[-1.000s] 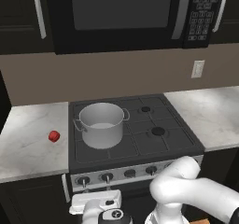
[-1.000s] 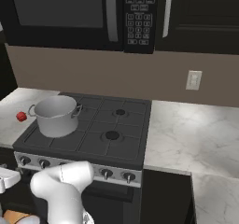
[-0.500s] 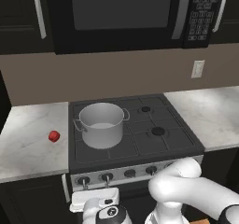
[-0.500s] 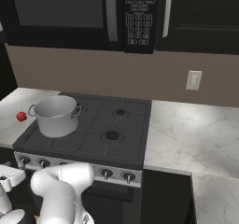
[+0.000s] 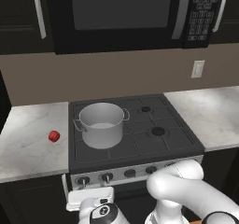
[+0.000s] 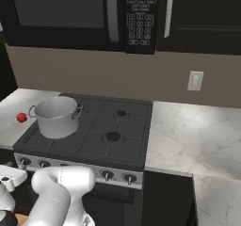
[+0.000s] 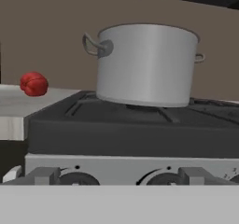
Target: Turn on the burner for the pot on the stove. Wait thirty seconds for the pot to heat up. Then add the bell pepper to the pot.
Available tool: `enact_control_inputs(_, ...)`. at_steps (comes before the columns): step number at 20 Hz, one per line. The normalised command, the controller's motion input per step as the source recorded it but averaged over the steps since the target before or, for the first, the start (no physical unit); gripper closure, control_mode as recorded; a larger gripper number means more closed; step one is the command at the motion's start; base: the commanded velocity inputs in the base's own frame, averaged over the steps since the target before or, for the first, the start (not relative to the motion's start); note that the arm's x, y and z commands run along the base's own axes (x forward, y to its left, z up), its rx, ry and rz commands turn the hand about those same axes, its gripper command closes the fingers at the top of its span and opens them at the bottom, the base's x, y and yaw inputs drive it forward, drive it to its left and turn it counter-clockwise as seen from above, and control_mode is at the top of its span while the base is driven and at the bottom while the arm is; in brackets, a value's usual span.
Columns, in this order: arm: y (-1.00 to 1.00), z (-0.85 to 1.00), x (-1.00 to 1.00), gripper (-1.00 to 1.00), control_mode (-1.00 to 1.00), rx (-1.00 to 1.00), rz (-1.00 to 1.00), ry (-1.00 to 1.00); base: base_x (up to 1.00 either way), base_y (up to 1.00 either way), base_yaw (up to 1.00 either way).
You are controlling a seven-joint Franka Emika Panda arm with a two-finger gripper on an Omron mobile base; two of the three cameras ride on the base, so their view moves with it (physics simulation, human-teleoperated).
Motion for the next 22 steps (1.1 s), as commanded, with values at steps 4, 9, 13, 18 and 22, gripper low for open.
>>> enact_control_inputs(4,0.07,-0.18,0.20,-1.00,-1.00,0.00,0.00,-0.03,0.00,0.00,0.00)
enact_control_inputs(9,0.00,-0.18,0.19,-1.00,-1.00,0.00,0.00,-0.03,0.00,0.00,0.00)
enact_control_inputs(13,0.00,-0.14,0.21,-1.00,-1.00,0.00,0.00,-0.03,0.00,0.00,0.00)
enact_control_inputs(18,0.01,-0.16,0.23,-1.00,-1.00,0.00,0.00,-0.02,0.00,0.00,0.00)
enact_control_inputs(22,0.06,-0.22,0.16,-1.00,-1.00,0.00,0.00,-0.02,0.00,0.00,0.00)
